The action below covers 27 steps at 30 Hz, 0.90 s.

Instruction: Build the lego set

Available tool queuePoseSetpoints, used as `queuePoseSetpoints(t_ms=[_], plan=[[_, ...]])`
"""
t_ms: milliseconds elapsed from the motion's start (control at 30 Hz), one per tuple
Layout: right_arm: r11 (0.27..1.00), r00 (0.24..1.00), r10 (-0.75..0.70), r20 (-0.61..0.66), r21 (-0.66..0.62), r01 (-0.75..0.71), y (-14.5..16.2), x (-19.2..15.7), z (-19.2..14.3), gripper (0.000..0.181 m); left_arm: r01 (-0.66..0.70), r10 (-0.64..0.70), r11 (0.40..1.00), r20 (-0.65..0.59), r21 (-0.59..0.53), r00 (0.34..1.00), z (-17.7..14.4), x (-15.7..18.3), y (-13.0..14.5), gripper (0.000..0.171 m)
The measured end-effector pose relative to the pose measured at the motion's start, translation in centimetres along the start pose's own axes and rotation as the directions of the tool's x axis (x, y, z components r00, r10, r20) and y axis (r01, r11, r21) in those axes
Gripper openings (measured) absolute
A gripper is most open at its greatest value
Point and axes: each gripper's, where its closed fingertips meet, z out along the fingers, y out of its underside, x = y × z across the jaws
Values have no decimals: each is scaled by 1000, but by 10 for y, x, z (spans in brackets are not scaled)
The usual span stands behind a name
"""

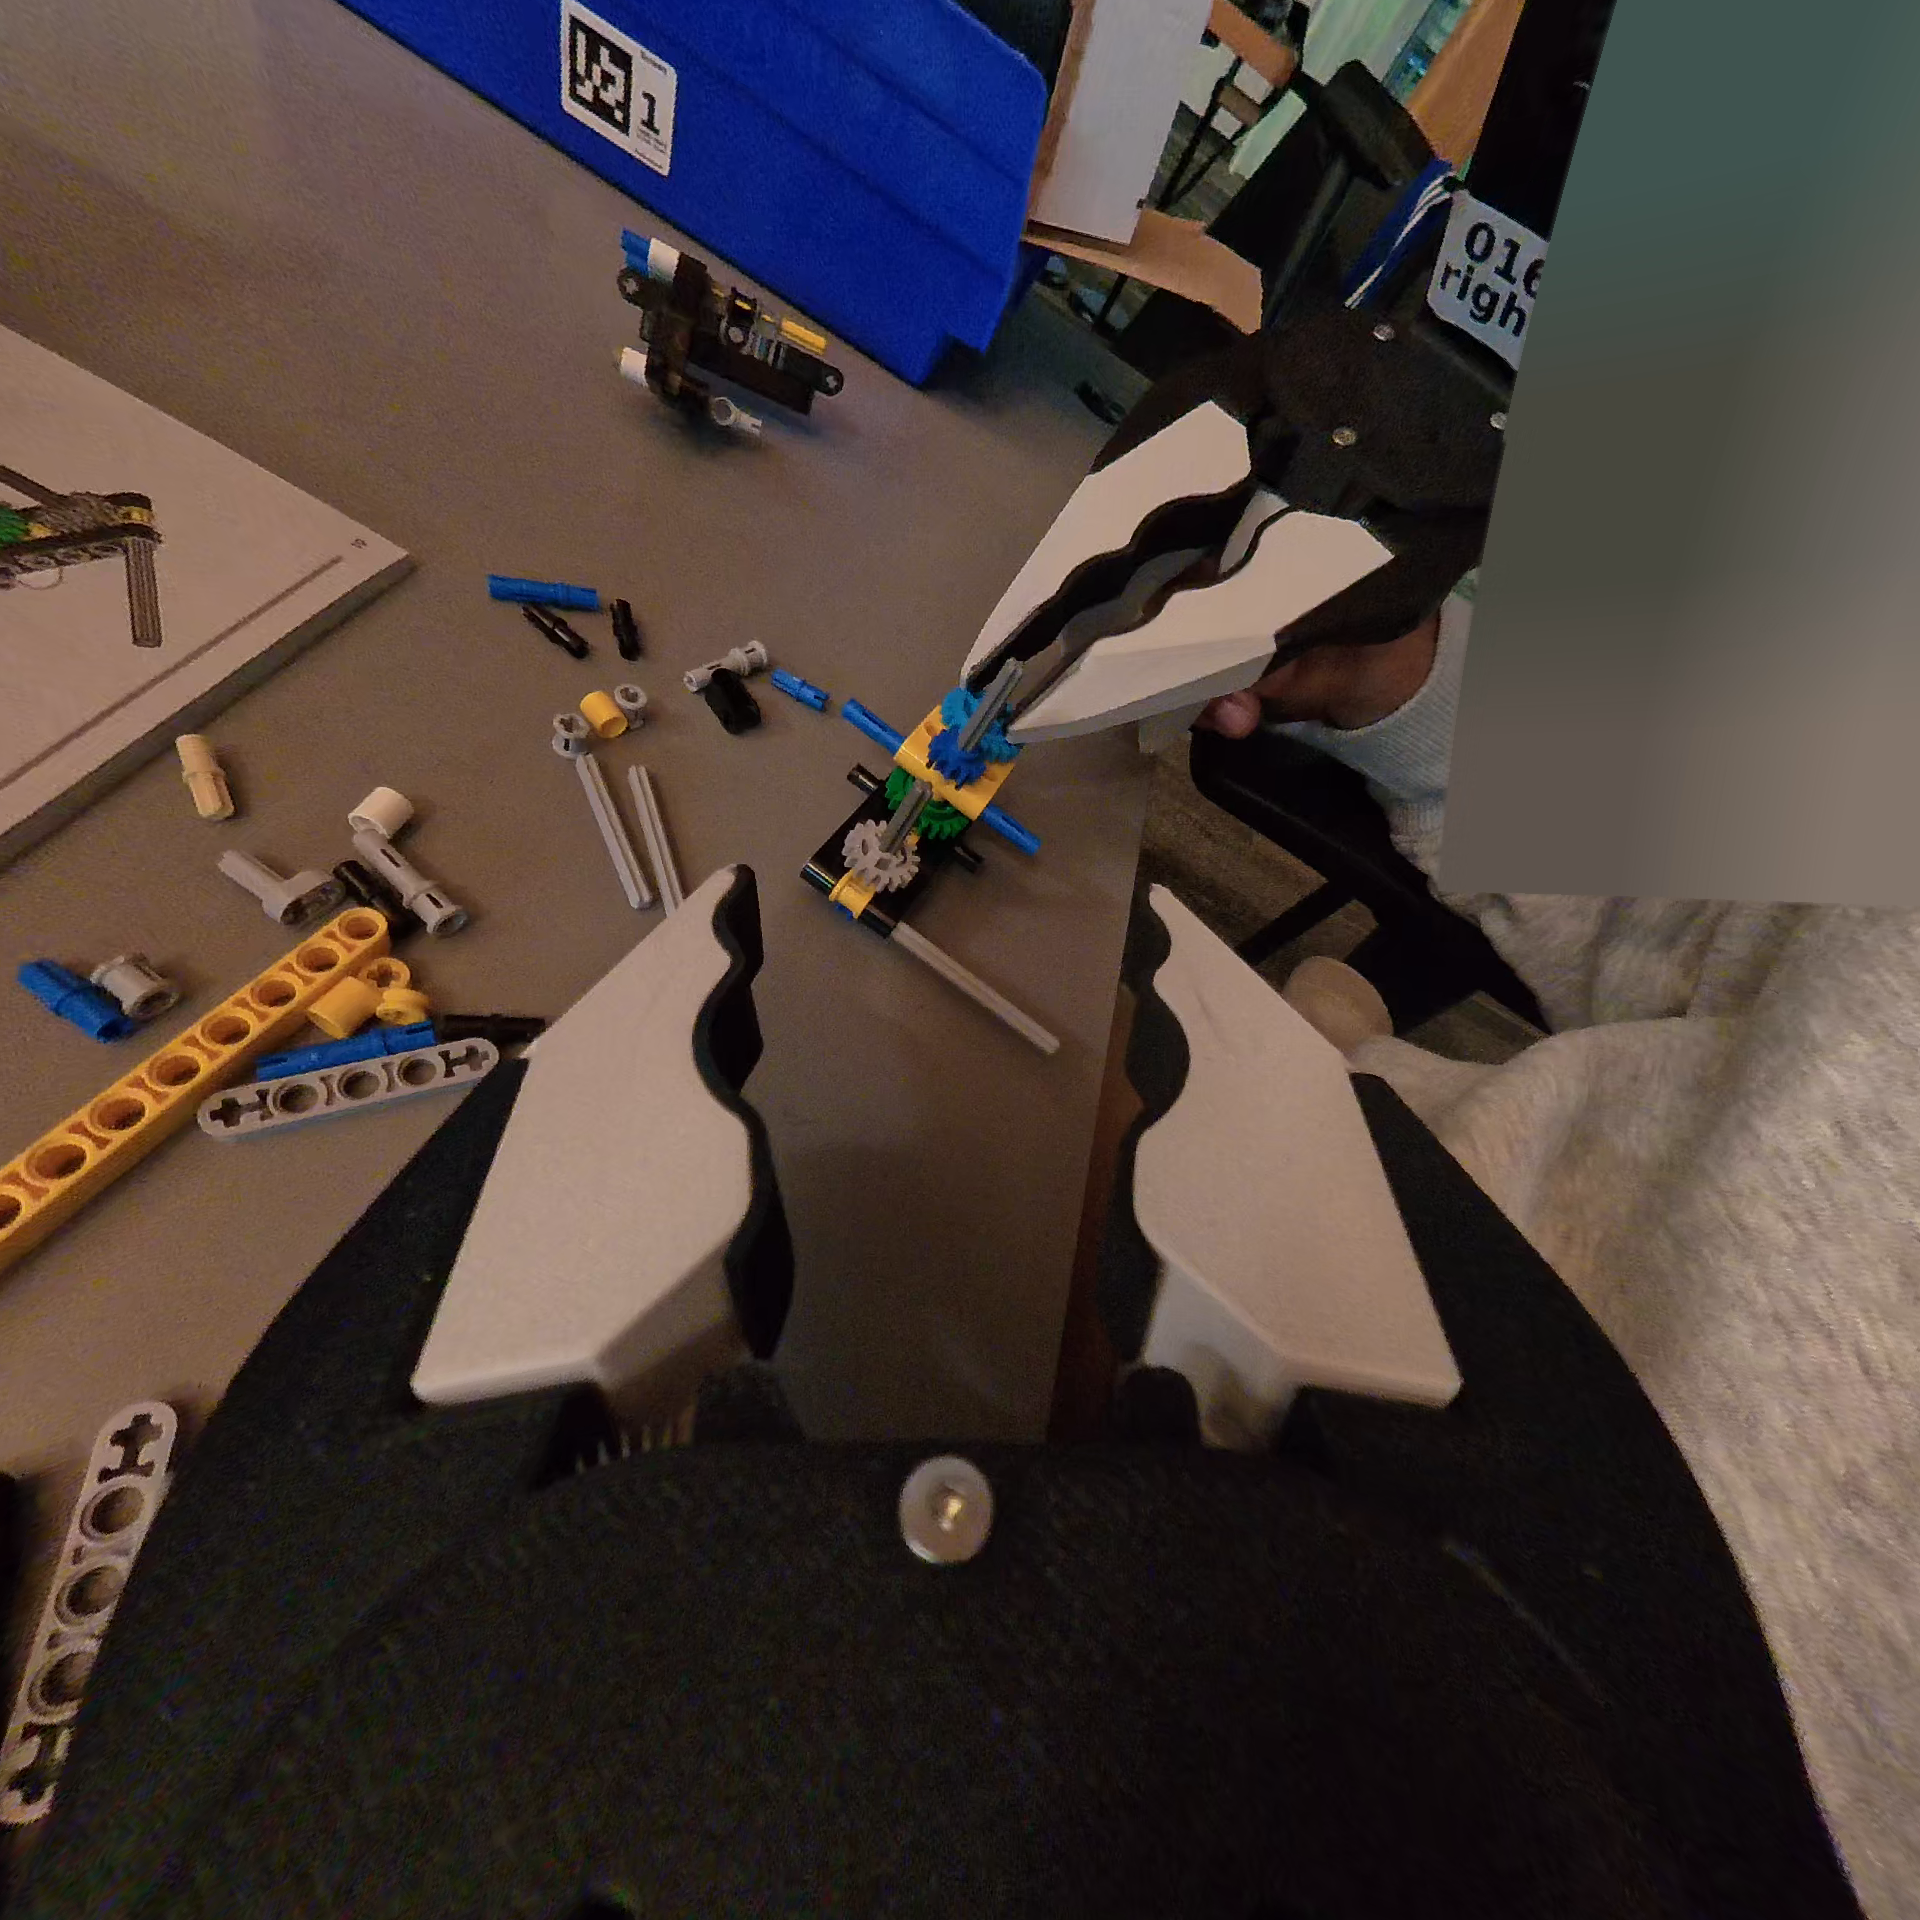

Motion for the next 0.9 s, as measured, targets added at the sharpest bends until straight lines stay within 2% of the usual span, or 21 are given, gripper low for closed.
queuePoseSetpoints(t_ms=[500,567,633,767,900], plan=[[1000,1000,-13,-8,0,13,0,-1,0,9,-2,2,1000,2,1,1000,0,0,0,70],[1000,1000,-17,-4,6,17,-1,-1,-1,18,-3,3,1000,3,1,1000,0,0,0,70],[998,1000,-4,9,57,4,-9,-2,-5,26,-4,4,1000,5,0,1000,0,0,0,70],[972,998,62,34,224,-68,-32,4,-22,30,-7,7,1000,6,-5,1000,0,0,1,70],[968,997,71,28,240,-76,-34,7,-26,30,-8,8,1000,8,-11,1000,1,0,1,70]])
